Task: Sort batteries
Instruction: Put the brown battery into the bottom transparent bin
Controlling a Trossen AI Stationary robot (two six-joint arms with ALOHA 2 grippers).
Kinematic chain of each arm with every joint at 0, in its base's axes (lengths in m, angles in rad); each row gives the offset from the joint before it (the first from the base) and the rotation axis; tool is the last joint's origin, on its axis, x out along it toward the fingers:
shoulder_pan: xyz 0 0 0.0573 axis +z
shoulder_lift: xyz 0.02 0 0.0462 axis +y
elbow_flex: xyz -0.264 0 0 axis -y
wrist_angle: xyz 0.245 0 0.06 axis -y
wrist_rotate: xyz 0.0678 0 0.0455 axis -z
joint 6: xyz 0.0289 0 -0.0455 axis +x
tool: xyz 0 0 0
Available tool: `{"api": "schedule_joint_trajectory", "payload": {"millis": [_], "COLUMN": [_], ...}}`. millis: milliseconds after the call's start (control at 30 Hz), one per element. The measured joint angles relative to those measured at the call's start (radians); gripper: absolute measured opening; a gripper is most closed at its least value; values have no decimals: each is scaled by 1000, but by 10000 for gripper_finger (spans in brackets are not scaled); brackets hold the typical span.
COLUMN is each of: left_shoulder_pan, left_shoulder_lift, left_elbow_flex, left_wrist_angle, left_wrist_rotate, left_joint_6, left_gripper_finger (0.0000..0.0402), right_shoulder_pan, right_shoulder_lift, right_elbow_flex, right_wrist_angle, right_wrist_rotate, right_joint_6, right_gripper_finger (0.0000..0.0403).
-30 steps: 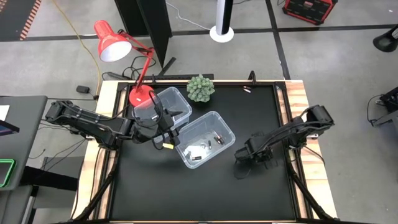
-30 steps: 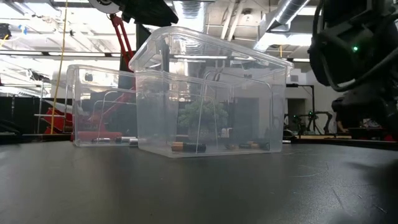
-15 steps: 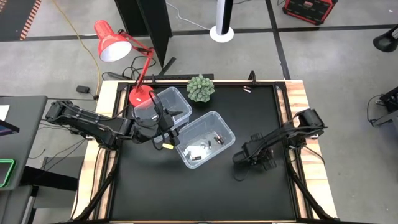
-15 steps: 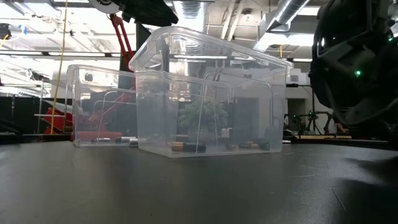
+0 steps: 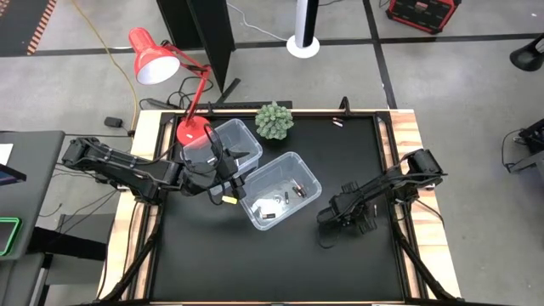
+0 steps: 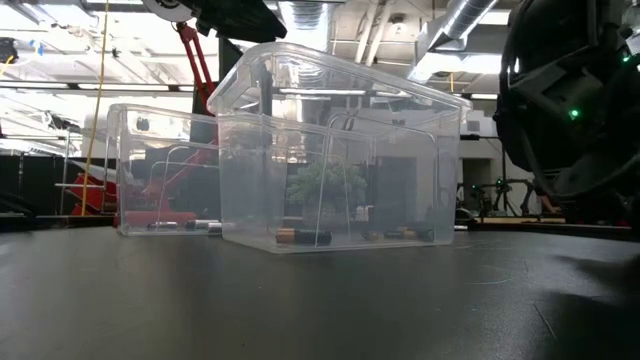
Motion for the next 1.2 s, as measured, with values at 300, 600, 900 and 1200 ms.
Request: {"api": "schedule_joint_trajectory", "payload": {"millis": [300, 600, 900, 1200], "left_shoulder_pan": [0, 0, 0, 0], "left_shoulder_lift": [0, 0, 0, 0], "left_elbow_flex": [0, 1, 1, 1], "left_wrist_angle": [0, -2, -2, -2], "left_wrist_rotate": [0, 0, 0, 0], "left_joint_6": [0, 0, 0, 0], "left_gripper_finger": [219, 219, 219, 219], "right_shoulder_pan": [5, 35, 53, -16], "right_shoulder_lift": [-27, -175, -378, -418], "right_elbow_flex": [59, 169, 317, 456], "right_wrist_angle": [-4, -105, -90, 253], "right_wrist_rotate": [3, 3, 79, 213], "right_joint_6": [47, 127, 212, 35], "right_gripper_finger": [6, 5, 4, 4]}}
